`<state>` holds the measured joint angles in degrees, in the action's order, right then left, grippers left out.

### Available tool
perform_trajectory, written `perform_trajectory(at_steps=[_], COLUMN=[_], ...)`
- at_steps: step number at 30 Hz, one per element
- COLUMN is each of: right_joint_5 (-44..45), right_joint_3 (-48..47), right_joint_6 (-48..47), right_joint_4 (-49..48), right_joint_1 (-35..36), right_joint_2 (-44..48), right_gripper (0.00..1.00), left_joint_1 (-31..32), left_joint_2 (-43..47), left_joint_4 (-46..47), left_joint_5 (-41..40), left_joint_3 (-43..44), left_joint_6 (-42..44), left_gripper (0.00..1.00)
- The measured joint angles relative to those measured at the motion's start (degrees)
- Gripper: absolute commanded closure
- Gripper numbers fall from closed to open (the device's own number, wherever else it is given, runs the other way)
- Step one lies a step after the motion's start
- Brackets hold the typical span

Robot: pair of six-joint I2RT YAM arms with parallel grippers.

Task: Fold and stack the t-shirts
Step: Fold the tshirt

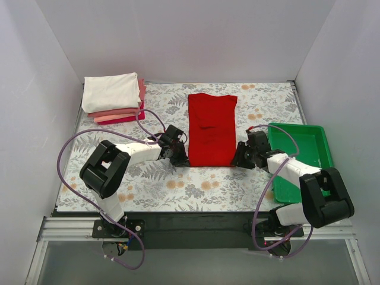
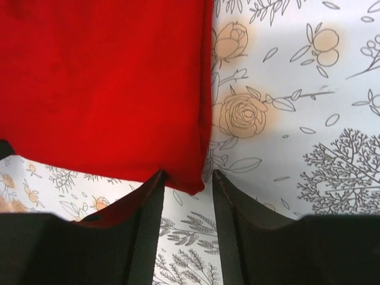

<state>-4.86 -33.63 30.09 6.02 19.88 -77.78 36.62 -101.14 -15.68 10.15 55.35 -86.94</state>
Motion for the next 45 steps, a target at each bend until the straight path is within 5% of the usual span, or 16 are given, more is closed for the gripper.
perform_trajectory(at_steps=[8,17,32,38,45], right_joint_5=[-1.9,-9.1,-22.7,-24.5,-20.1], right_joint_3=[-1.2,6.1,17.5,17.6,9.5], right_joint_6=[-0.3,-1.6,0.3,1.0,-1.1], right_joint_4=[-2.8,-1.9,21.7,25.9,28.3], right_joint_1=[0.0,0.7,9.3,10.4,10.6], right_joint_2=[-3.8,4.2,43.8,45.7,39.0], right_gripper=[0.99,0.99,0.99,0.99,0.99], left_joint_1=[0.1,2.3,19.2,21.2,21.3], left_joint_2=[0.0,9.7,49.6,55.5,50.7], left_joint_4=[0.0,-0.4,-10.7,-11.7,-12.4], left_joint_5=[-0.2,-4.2,-10.8,-10.9,-14.6], left_joint_3=[0.0,-9.5,-28.9,-29.3,-24.0], left_joint_6=[-0.1,-2.6,-12.2,-12.4,-11.3], left_gripper=[1.0,1.0,1.0,1.0,1.0])
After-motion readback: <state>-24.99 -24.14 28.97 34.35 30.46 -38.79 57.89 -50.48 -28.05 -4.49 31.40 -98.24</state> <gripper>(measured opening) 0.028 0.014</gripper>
